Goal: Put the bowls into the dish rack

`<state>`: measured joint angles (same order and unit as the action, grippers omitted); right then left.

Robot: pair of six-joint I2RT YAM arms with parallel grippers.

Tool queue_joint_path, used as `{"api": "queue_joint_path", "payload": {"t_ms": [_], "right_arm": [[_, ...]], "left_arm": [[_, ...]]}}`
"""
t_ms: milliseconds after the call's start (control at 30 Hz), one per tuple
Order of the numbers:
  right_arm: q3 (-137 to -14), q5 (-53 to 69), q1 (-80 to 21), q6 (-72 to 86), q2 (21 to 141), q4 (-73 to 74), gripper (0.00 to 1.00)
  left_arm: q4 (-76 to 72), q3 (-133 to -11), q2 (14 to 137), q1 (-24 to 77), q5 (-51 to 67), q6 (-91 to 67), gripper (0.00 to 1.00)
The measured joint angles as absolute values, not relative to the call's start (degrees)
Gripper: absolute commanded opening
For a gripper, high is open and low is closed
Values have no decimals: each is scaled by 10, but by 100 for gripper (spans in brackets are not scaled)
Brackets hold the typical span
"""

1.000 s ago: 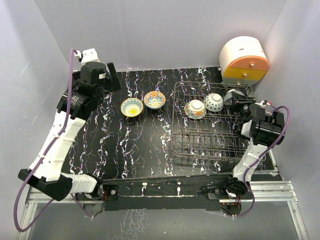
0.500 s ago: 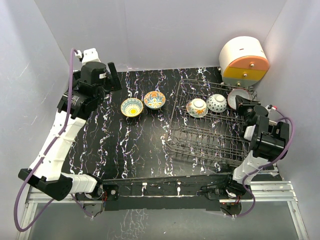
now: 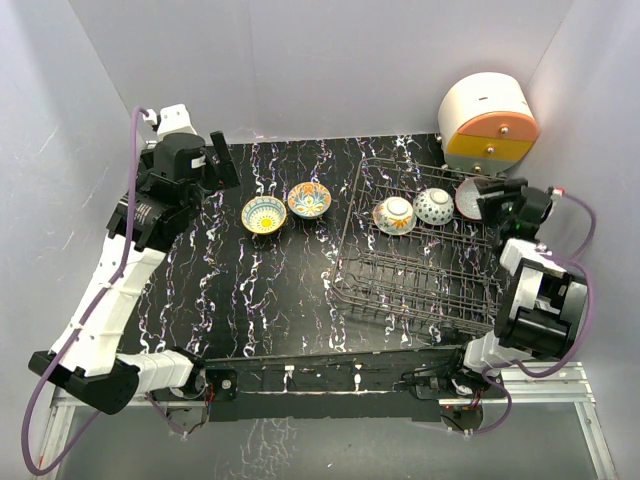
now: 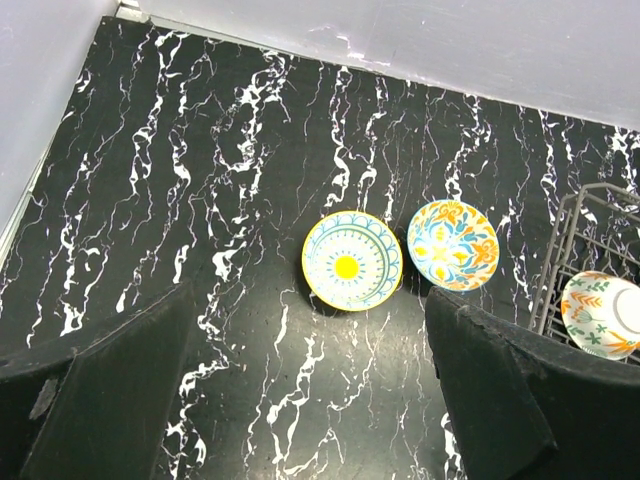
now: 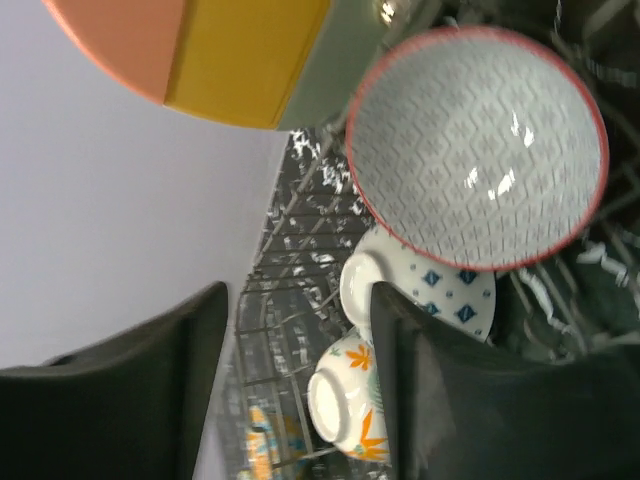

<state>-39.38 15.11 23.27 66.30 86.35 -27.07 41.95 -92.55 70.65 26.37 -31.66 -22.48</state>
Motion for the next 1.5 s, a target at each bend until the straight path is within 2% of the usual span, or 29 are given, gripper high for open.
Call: {"api": "queue_joint_path", "payload": {"t_ms": [267,533,667,933,1100,1500], "right_arm": [[-632,107,214,518,865,13,69],[-715,20,135,454,943,187,57],[-733,-2,122,451,983,250,56],[-831,-70,101,435,1064,301,54],[-888,-102,83,423,1102,317,48],[-903,-192,71,417,1132,348,48]], "left_arm": [[418,-896,690,264,-304,-229,97],[418,-879,677,264,-300,-229,97],[419,-868,662,264,-303,-227,97],[417,-849,646,264,-307,-225,97],[409,-835,647,264,-307,-219,97],[395,-826,656,264,-307,-209,97]]}}
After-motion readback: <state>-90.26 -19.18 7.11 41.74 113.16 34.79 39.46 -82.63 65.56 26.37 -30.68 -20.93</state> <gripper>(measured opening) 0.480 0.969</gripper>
